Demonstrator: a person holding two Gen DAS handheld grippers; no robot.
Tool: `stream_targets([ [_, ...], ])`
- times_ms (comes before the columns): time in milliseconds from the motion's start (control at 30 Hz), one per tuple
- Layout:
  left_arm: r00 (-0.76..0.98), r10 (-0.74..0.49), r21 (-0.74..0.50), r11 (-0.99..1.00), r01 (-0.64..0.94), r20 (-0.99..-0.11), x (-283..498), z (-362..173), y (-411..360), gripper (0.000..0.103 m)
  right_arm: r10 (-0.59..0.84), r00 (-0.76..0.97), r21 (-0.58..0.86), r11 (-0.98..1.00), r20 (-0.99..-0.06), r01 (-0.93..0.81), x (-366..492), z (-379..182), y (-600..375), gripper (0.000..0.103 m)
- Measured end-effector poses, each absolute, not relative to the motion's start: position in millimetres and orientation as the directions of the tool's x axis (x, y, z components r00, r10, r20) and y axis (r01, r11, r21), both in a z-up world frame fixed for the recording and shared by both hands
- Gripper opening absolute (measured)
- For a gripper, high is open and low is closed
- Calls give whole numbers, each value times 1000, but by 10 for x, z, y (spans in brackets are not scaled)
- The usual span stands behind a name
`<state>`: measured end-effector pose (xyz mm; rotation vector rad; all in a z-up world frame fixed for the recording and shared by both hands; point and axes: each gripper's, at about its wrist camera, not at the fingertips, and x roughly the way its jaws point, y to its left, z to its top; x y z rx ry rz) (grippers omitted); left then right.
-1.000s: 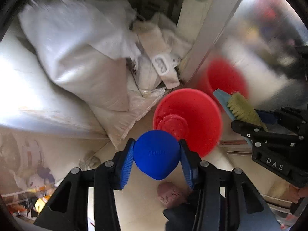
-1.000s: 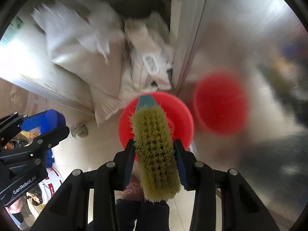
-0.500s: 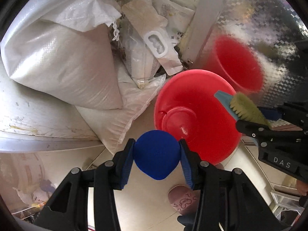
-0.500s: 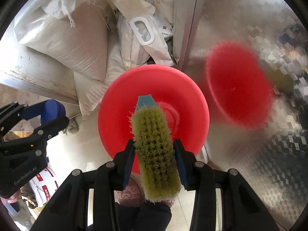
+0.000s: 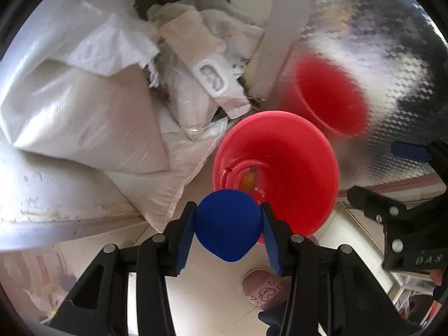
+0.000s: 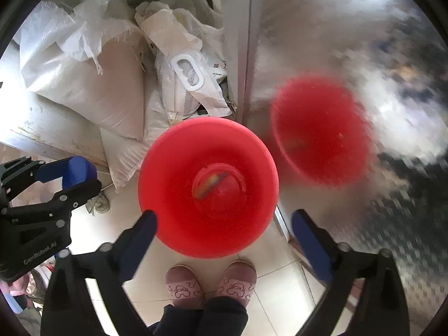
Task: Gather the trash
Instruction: 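Open the right tool over the red bin while the left tool releases the cap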
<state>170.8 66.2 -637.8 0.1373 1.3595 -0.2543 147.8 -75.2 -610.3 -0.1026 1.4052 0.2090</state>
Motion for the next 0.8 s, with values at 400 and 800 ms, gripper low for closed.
stream_targets([
  [400, 105, -142, -93, 922, 375, -984, 1883, -6671, 420, 43, 45, 83, 44, 999, -996, -18, 1323, -6342, -967, 102],
  [800, 81, -139, -85, 879, 469, -987, 1981, -6875, 153, 43, 7, 65, 11, 998, -998, 65, 1335, -6414, -1172, 102],
])
